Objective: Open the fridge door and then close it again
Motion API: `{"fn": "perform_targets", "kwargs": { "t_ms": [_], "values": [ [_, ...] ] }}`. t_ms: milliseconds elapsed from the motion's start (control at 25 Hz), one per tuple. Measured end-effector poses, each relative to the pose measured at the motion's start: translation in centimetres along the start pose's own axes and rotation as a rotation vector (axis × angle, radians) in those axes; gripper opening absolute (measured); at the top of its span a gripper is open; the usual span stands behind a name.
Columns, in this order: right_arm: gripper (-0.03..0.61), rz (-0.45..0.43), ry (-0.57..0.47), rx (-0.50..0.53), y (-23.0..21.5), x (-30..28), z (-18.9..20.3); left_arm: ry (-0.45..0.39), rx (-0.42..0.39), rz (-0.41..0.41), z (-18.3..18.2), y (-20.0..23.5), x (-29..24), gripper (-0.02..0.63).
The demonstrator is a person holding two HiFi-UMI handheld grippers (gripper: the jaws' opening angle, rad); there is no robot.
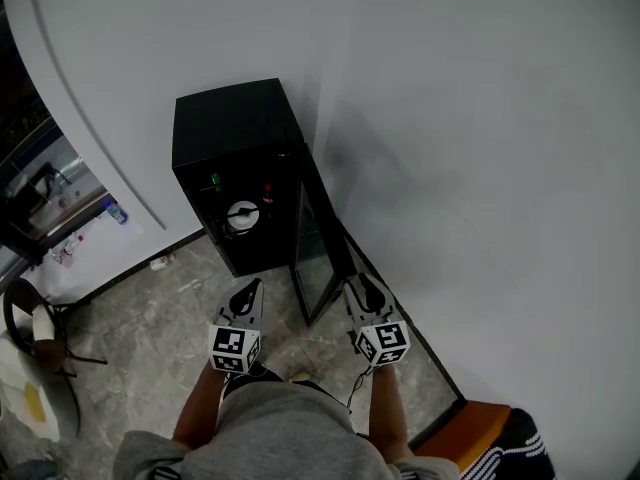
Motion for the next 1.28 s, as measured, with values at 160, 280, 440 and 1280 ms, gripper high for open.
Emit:
{"fn": "perform_targets", "kwargs": {
  "t_ms": [160, 280, 440, 1280],
  "values": [
    [0.149, -0.008, 0.002, 0.011, 0.1, 0.0, -0.1, -0.001, 0.002, -0.005, 0.0, 0.0, 0.0, 0.006],
    [0.149, -0.014, 0.001, 0.016, 0.1, 0.0, 0.0, -0.001, 0.004, -0.013, 0.2, 0.2, 0.1, 0.005],
    [0.147, -0.018, 0.005, 0.021, 0.4, 0.0, -0.1, 0.000, 0.009, -0.023, 0.1, 0.8, 0.5, 0.005],
    [0.133, -0.095, 0.031, 0.056, 4.5, -1.0, -0.1, -0.013, 0.030, -0.067, 0.2, 3.7, 2.9, 0.005]
  ]
}}
Point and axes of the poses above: the fingertips, and each gripper's own axes: x backward along the fingers, y to its left, z out of its underside, the point moved 4 cm from there along x, backward along the fingers, and after that the axes turned 6 degrees about z, right-handed, at the moved point
